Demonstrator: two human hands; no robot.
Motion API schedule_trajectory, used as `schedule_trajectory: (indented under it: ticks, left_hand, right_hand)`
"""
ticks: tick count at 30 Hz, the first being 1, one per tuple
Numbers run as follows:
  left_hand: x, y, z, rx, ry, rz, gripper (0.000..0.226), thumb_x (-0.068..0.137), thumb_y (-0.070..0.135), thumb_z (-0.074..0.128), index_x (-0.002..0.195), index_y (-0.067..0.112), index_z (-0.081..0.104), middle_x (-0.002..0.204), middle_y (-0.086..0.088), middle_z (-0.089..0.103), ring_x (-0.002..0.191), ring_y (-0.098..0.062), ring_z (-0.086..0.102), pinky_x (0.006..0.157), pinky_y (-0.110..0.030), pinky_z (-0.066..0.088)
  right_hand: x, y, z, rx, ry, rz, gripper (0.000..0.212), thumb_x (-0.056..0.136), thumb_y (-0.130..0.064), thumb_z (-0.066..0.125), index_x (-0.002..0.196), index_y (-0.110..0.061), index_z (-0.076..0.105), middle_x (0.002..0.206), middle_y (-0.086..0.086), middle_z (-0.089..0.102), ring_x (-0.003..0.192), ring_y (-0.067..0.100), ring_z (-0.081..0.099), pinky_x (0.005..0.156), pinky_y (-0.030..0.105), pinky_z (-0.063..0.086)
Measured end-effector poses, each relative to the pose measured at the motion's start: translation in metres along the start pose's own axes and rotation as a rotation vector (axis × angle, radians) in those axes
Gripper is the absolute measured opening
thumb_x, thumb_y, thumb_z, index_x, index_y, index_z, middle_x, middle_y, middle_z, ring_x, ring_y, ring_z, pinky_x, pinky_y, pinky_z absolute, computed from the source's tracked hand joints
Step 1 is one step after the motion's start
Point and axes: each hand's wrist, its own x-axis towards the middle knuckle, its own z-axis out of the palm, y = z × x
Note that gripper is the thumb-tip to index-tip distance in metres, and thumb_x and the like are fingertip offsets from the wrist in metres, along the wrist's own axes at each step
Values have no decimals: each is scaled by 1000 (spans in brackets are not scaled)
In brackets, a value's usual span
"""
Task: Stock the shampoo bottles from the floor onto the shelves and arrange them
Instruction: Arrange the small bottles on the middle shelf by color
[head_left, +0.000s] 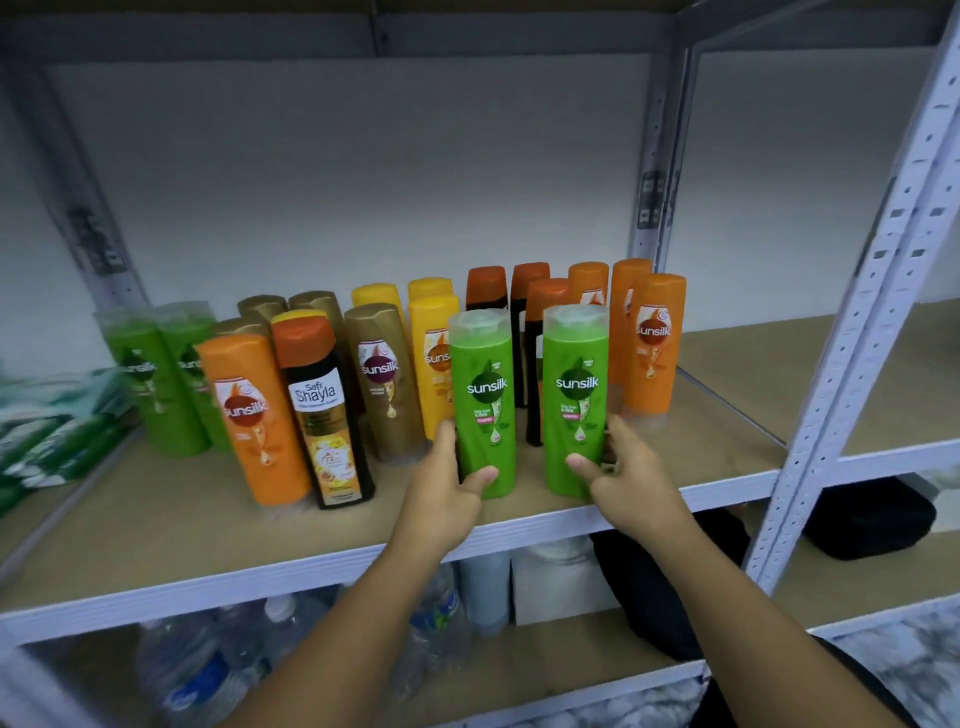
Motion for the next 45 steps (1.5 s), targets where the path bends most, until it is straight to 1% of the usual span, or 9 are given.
schedule_trajectory:
  ticks: [5, 12, 18, 22, 25, 28, 34, 39, 45]
  left_hand:
    - [-30, -1, -30, 59, 27, 25, 54, 89, 21, 75, 129, 34, 40, 120, 16, 65, 109, -4, 60, 87, -25, 47]
    - [-60, -22, -81, 35, 51, -12, 67, 88, 20, 75, 137, 43, 37, 135, 19, 59, 126, -3, 55, 109, -41, 48]
    - [-75, -42, -124, -18, 96, -71, 60, 80, 30, 74, 129, 44, 44, 131, 17, 63, 125, -9, 59, 106, -47, 49]
    - [-84, -56, -153, -5, 152, -92, 53, 85, 16, 77, 118, 46, 48, 118, 20, 69, 114, -5, 65, 102, -45, 52]
    - [-90, -67, -176, -50, 168, -123, 44, 87, 6, 75, 112, 33, 50, 112, 16, 71, 109, -6, 67, 100, -43, 53]
    - [-97, -75, -199, -112, 182, -148, 41, 88, -2, 71, 113, 23, 51, 111, 9, 71, 107, -6, 68, 98, -36, 55]
    - [-107, -92, -251, -117, 192, -186, 47, 88, -9, 68, 115, 26, 51, 112, 7, 69, 101, 1, 68, 86, -18, 54]
    - [-106, -109, -289, -99, 199, -212, 55, 91, -8, 65, 131, 24, 47, 119, 6, 67, 108, -2, 66, 86, -15, 53]
    - [-82, -133, -318, -45, 237, -204, 63, 94, -6, 62, 143, 27, 41, 121, 8, 66, 101, 8, 65, 82, -14, 55]
  right_hand:
    - [-14, -20, 38, 30, -129, -96, 43, 89, -11, 73, 123, -28, 54, 108, -20, 67, 100, -9, 61, 78, 4, 45]
    - [-27, -44, 77, 41, -245, -152, 39, 89, -11, 73, 119, -27, 54, 105, -24, 62, 91, -26, 54, 73, -2, 41]
    - [-36, -64, 115, 51, -315, -218, 44, 88, -12, 74, 123, -31, 54, 110, -24, 64, 99, -18, 58, 84, 7, 48]
    - [-41, -77, 144, 74, -368, -254, 47, 88, -16, 75, 129, -28, 56, 116, -21, 67, 107, -8, 62, 92, 21, 51]
    - [-43, -88, 166, 71, -404, -271, 42, 88, -24, 76, 125, -31, 57, 116, -21, 67, 109, -7, 61, 95, 25, 50]
    - [-46, -98, 191, 88, -445, -266, 41, 88, -23, 75, 125, -30, 58, 113, -24, 67, 106, -12, 60, 96, 25, 51]
    - [-58, -117, 240, 112, -492, -293, 45, 88, -23, 76, 128, -29, 57, 117, -21, 68, 107, -9, 62, 97, 31, 54]
    - [-69, -132, 289, 63, -438, -345, 48, 87, -39, 73, 129, -40, 50, 116, -16, 70, 104, 7, 67, 91, 41, 56]
    - [-72, -161, 335, -37, -319, -339, 43, 92, -35, 68, 129, -22, 50, 109, -2, 70, 96, 21, 66, 73, 31, 48]
